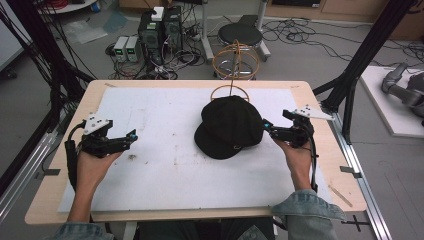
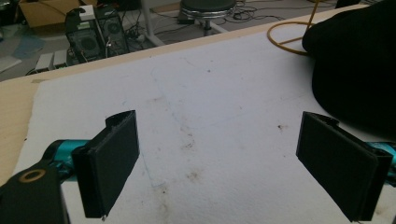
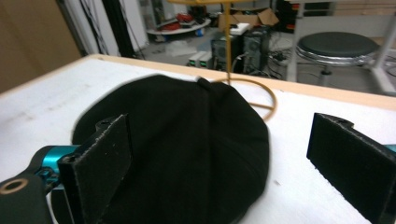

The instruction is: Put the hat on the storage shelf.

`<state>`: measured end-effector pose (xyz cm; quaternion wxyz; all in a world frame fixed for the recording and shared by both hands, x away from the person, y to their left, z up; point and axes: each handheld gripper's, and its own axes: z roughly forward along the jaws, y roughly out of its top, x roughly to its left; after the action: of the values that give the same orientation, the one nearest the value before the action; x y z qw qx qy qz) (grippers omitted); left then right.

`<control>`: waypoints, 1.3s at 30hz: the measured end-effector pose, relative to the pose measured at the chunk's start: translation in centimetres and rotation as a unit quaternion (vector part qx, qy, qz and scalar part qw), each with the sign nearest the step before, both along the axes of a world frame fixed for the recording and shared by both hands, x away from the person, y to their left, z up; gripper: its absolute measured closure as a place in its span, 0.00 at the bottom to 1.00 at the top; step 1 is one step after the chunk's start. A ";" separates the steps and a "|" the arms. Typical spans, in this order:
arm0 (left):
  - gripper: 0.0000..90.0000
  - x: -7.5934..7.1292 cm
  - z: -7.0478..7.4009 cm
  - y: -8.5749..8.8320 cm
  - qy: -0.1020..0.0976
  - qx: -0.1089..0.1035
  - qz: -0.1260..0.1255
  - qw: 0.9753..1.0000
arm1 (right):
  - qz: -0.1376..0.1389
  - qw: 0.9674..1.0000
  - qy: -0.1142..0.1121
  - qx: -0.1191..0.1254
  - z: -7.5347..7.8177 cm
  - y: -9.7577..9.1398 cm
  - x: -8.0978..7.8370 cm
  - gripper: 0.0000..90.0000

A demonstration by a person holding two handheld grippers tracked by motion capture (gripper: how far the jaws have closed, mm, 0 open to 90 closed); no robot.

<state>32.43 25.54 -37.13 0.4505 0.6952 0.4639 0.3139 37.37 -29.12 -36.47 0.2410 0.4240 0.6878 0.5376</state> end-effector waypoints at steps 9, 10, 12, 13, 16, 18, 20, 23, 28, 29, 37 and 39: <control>0.15 0.0 0.1 0.0 0.000 0.000 -0.002 1.000 | 0.033 0.999 0.000 0.016 -0.1 2.7 2.5 0.07; 0.15 0.0 0.1 0.0 -0.001 -0.001 -0.003 1.000 | 0.034 0.999 0.004 0.017 -0.2 3.0 2.8 0.07; 0.15 0.0 0.1 -0.1 -0.003 -0.003 -0.003 1.000 | 0.035 0.999 0.005 0.016 -0.3 3.2 3.2 0.07; 0.15 -0.1 0.2 -0.1 -0.003 -0.002 -0.003 1.000 | 0.034 0.999 0.006 0.014 -0.3 3.5 3.5 0.07; 0.15 0.0 0.2 -0.1 -0.003 -0.003 -0.004 1.000 | 0.036 0.999 0.010 0.033 -0.8 4.3 5.0 0.07; 0.15 -0.1 0.2 -0.1 -0.004 -0.004 -0.004 1.000 | 0.034 0.999 0.015 0.031 -1.0 4.5 5.4 0.07; 0.15 -0.1 0.2 -0.2 -0.005 -0.004 -0.005 1.000 | 0.030 0.999 0.019 0.026 -1.4 4.9 6.2 0.07; 0.15 -0.1 0.3 -0.1 -0.005 -0.003 -0.006 1.000 | 0.026 0.999 0.027 0.035 -1.9 5.3 7.0 0.07; 0.15 -0.1 0.4 -0.2 -0.007 -0.005 -0.008 1.000 | 0.037 0.998 0.033 0.027 -2.3 6.4 7.8 0.07; 0.15 -0.1 0.4 -0.2 -0.008 -0.007 -0.007 1.000 | 0.040 0.998 0.037 0.025 -2.4 6.5 8.0 0.07; 0.15 0.0 0.4 -0.1 -0.007 -0.006 -0.011 1.000 | 0.042 0.997 0.060 0.016 -3.3 7.2 9.0 0.07; 0.15 0.0 0.4 -0.1 -0.007 -0.006 -0.011 1.000 | 0.043 0.997 0.067 0.017 -3.7 7.2 9.3 0.07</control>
<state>32.38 25.40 -36.70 0.4611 0.6956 0.4547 0.3111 46.65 -21.96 -40.21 0.1637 0.4333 0.7107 0.5295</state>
